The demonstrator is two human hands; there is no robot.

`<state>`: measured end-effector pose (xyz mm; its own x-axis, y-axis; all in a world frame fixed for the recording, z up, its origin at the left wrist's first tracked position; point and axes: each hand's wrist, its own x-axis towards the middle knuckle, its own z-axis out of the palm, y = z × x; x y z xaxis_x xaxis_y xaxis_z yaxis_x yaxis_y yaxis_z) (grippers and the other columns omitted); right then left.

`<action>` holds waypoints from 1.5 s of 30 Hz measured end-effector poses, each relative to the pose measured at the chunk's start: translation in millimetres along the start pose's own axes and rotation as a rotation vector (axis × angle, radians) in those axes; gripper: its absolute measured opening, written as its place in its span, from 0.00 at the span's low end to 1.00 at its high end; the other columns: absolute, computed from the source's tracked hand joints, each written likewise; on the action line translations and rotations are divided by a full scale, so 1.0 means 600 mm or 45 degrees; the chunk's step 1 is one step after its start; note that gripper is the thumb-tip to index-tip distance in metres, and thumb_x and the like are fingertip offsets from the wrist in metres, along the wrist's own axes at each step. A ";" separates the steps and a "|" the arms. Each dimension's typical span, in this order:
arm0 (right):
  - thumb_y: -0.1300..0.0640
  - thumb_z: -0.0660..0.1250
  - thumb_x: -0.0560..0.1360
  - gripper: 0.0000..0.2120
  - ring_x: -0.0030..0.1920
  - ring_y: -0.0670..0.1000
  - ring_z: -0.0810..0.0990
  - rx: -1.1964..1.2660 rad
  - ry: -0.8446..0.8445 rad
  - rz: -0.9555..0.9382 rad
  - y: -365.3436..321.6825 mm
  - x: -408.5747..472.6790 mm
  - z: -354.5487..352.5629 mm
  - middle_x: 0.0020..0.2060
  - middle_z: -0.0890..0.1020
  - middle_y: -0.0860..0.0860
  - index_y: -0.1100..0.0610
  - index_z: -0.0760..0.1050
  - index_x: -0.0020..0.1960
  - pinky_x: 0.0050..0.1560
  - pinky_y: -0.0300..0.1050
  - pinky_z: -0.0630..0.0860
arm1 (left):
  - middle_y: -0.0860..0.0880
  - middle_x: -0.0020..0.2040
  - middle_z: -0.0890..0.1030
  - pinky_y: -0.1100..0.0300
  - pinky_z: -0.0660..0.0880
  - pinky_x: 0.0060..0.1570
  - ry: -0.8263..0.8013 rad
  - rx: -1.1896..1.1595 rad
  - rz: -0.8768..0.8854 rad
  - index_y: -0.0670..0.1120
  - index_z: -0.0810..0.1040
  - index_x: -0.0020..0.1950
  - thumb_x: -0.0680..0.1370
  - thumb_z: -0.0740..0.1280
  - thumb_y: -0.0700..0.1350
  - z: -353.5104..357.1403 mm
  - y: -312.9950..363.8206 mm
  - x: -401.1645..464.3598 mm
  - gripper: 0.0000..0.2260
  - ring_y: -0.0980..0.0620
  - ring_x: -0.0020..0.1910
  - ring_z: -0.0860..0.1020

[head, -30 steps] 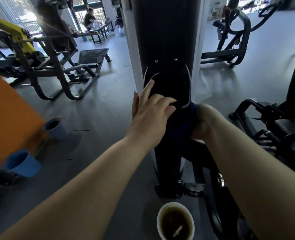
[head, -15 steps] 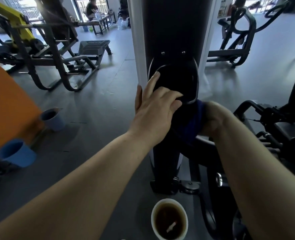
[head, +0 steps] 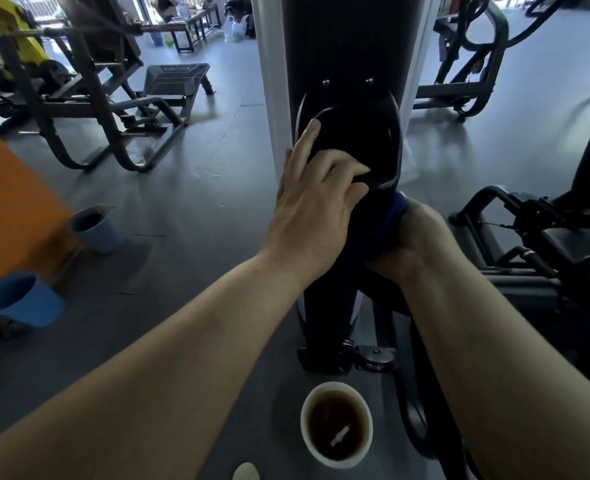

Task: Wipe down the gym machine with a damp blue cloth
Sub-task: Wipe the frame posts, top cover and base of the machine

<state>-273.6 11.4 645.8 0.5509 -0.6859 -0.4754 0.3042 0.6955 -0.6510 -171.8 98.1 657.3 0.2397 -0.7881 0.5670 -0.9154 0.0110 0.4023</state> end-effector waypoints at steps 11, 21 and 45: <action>0.52 0.59 0.82 0.09 0.48 0.52 0.82 -0.217 0.423 -0.525 0.053 -0.016 -0.034 0.48 0.82 0.53 0.53 0.76 0.54 0.51 0.50 0.79 | 0.40 0.74 0.67 0.54 0.57 0.76 0.150 -0.286 0.248 0.37 0.69 0.71 0.79 0.64 0.34 -0.006 -0.046 -0.016 0.19 0.43 0.76 0.61; 0.50 0.64 0.79 0.19 0.69 0.62 0.69 -2.378 0.915 -1.129 0.199 0.107 -0.008 0.66 0.75 0.57 0.54 0.71 0.68 0.73 0.60 0.61 | 0.41 0.76 0.61 0.56 0.57 0.75 0.092 -0.397 0.161 0.41 0.63 0.75 0.77 0.67 0.34 0.022 -0.161 -0.078 0.27 0.46 0.77 0.60; 0.65 0.80 0.65 0.24 0.59 0.39 0.69 -1.058 1.470 -1.854 0.190 0.213 0.143 0.48 0.78 0.56 0.74 0.75 0.55 0.63 0.18 0.53 | 0.47 0.49 0.78 0.42 0.79 0.54 -0.839 -0.895 -0.616 0.50 0.71 0.47 0.79 0.62 0.37 0.075 -0.280 0.067 0.08 0.39 0.54 0.79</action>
<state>-101.9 21.5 561.3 -0.4756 -0.5541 0.6832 -0.5673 -0.4004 -0.7197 -22.7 36.9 580.3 0.1133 -0.9776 -0.1772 -0.3293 -0.2052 0.9216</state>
